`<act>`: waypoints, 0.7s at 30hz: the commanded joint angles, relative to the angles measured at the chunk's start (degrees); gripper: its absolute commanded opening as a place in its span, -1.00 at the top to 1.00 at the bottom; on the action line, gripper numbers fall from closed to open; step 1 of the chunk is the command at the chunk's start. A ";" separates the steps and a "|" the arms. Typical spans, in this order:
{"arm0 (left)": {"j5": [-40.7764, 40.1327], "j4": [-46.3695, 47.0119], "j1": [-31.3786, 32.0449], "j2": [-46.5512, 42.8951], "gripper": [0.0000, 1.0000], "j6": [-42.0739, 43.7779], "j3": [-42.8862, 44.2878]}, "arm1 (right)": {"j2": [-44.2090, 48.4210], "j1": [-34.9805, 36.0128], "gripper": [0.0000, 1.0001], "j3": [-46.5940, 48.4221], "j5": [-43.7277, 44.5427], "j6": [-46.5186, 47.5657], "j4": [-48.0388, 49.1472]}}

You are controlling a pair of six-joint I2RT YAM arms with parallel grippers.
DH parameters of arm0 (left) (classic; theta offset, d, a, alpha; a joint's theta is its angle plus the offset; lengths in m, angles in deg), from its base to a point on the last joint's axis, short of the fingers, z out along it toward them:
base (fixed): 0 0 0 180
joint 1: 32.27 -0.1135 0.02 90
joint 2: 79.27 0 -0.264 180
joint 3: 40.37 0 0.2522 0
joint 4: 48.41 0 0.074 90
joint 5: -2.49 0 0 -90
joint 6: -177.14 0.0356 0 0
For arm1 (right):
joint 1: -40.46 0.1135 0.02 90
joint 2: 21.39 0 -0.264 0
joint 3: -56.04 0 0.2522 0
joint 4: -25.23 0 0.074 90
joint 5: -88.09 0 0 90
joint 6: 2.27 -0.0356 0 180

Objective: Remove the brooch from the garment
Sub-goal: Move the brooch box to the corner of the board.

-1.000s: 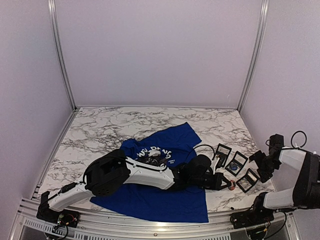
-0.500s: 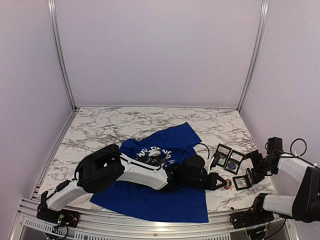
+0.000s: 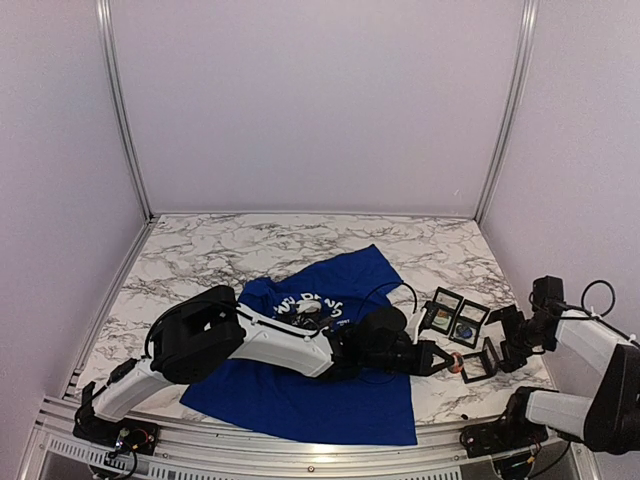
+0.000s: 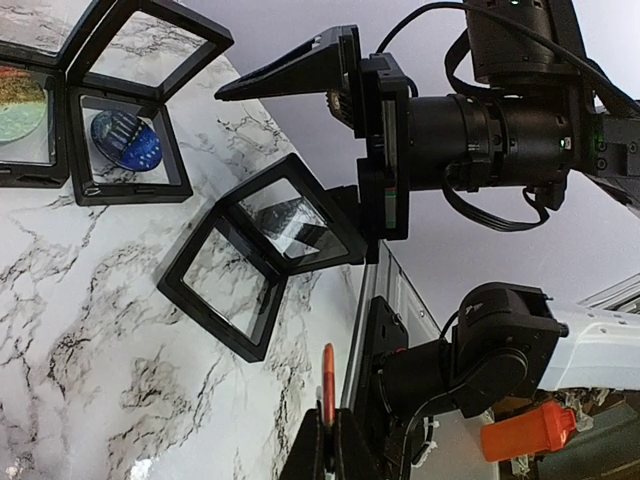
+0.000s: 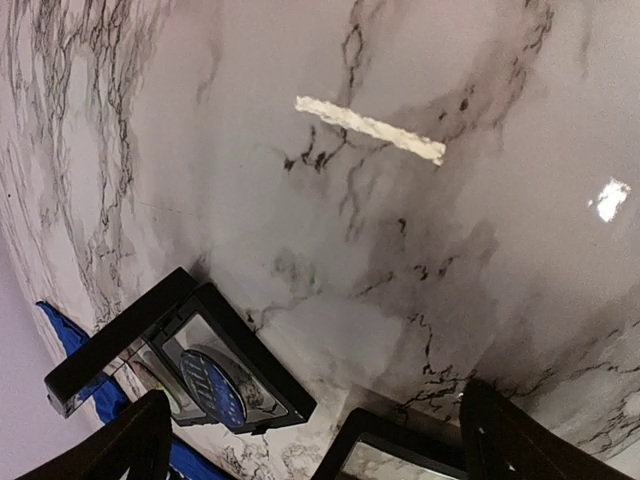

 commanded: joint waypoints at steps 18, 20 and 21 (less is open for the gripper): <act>-1.23 -0.13 -0.65 -0.63 1.00 -0.79 0.85 | 5.09 14.63 -0.97 -0.97 -1.17 -16.97 2.46; -1.26 -0.38 -0.81 -0.31 1.00 -1.52 1.03 | 4.82 17.16 -0.97 0.36 -0.17 -17.40 1.74; -1.24 -0.56 -0.91 -0.06 1.00 -1.77 1.19 | 4.71 17.98 -0.97 1.46 0.93 -16.90 0.23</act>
